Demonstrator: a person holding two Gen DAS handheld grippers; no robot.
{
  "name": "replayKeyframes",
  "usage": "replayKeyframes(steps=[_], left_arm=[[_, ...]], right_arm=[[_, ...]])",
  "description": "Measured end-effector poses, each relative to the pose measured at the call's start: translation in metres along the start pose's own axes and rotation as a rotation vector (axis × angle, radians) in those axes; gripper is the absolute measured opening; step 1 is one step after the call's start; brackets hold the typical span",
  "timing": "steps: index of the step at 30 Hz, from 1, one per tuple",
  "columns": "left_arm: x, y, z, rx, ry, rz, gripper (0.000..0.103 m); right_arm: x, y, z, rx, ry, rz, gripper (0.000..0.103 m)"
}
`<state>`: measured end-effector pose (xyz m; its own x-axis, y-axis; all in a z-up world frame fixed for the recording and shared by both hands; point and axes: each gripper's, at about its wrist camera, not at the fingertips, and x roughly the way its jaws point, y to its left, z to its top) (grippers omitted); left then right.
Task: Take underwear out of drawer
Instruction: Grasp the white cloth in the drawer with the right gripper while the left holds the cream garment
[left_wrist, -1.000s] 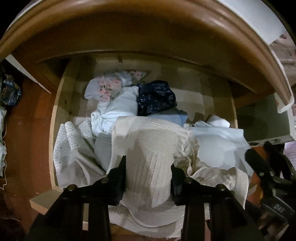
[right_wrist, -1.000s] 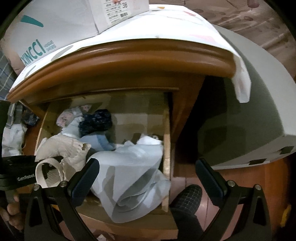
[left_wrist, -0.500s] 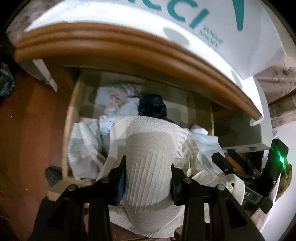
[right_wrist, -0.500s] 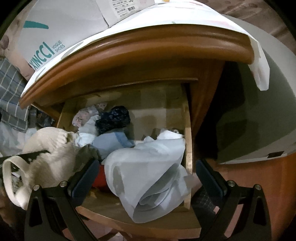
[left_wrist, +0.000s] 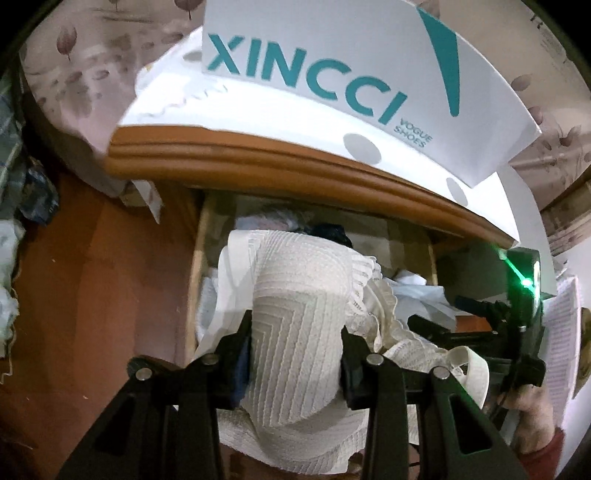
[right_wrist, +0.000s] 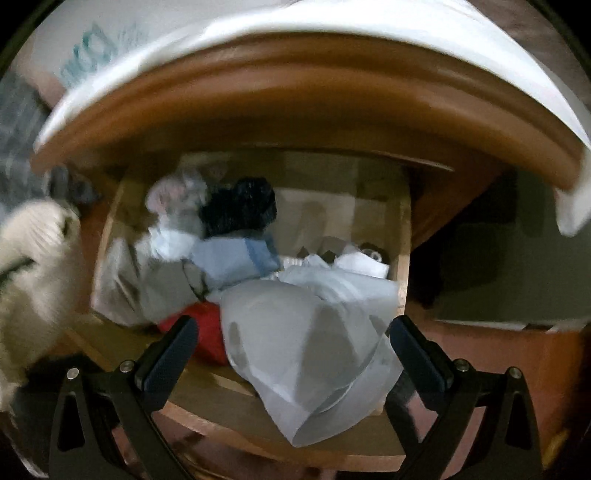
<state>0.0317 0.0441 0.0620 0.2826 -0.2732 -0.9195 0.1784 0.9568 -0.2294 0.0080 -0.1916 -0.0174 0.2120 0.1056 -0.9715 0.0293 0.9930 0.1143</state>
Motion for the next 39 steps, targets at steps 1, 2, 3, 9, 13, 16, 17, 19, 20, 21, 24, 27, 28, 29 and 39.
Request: replayKeyframes(steps=[1, 2, 3, 9, 13, 16, 17, 19, 20, 21, 24, 27, 28, 29, 39], left_arm=[[-0.001, 0.001, 0.0, 0.007, -0.007, 0.015, 0.038], [-0.002, 0.004, -0.001, 0.009, -0.009, 0.022, 0.038], [-0.002, 0.005, -0.001, 0.012, -0.011, 0.033, 0.038], [0.004, 0.017, -0.003, 0.012, -0.013, 0.07, 0.038], [0.01, 0.024, -0.004, -0.001, 0.003, 0.066, 0.038], [0.015, 0.027, -0.004, -0.01, 0.013, 0.068, 0.038], [0.017, 0.028, -0.004, -0.016, 0.017, 0.067, 0.038], [0.02, 0.03, -0.005, -0.026, 0.02, 0.063, 0.038], [0.021, 0.031, -0.006, -0.03, 0.022, 0.06, 0.038], [0.023, 0.032, -0.006, -0.036, 0.025, 0.057, 0.038], [0.024, 0.032, -0.007, -0.042, 0.027, 0.054, 0.038], [0.023, 0.03, -0.009, -0.041, 0.022, 0.054, 0.038], [0.023, 0.03, -0.01, -0.041, 0.019, 0.056, 0.038], [0.023, 0.029, -0.011, -0.041, 0.016, 0.058, 0.038], [0.012, 0.025, -0.019, -0.042, -0.016, 0.068, 0.039]], right_arm=[[0.003, 0.002, 0.0, -0.016, 0.01, -0.013, 0.103], [0.007, 0.006, 0.0, -0.037, 0.025, -0.027, 0.103], [0.016, 0.01, 0.002, -0.058, 0.052, -0.045, 0.102], [0.046, 0.021, 0.002, -0.118, 0.135, -0.098, 0.102], [0.066, 0.022, 0.001, -0.127, 0.186, -0.109, 0.099], [0.067, 0.018, 0.0, -0.12, 0.177, -0.116, 0.076], [0.067, 0.018, 0.001, -0.12, 0.178, -0.106, 0.071], [0.067, 0.017, -0.001, -0.123, 0.184, -0.096, 0.05], [0.066, 0.015, -0.002, -0.119, 0.185, -0.076, 0.043], [0.066, 0.013, -0.003, -0.106, 0.192, -0.052, 0.034], [0.063, 0.007, -0.009, -0.089, 0.184, -0.04, 0.023], [0.055, 0.004, -0.011, -0.085, 0.156, -0.048, 0.017], [0.05, 0.004, -0.012, -0.077, 0.146, -0.043, 0.016], [0.045, 0.003, -0.012, -0.07, 0.134, -0.038, 0.016], [-0.026, -0.001, -0.001, -0.028, 0.023, 0.01, 0.015]])
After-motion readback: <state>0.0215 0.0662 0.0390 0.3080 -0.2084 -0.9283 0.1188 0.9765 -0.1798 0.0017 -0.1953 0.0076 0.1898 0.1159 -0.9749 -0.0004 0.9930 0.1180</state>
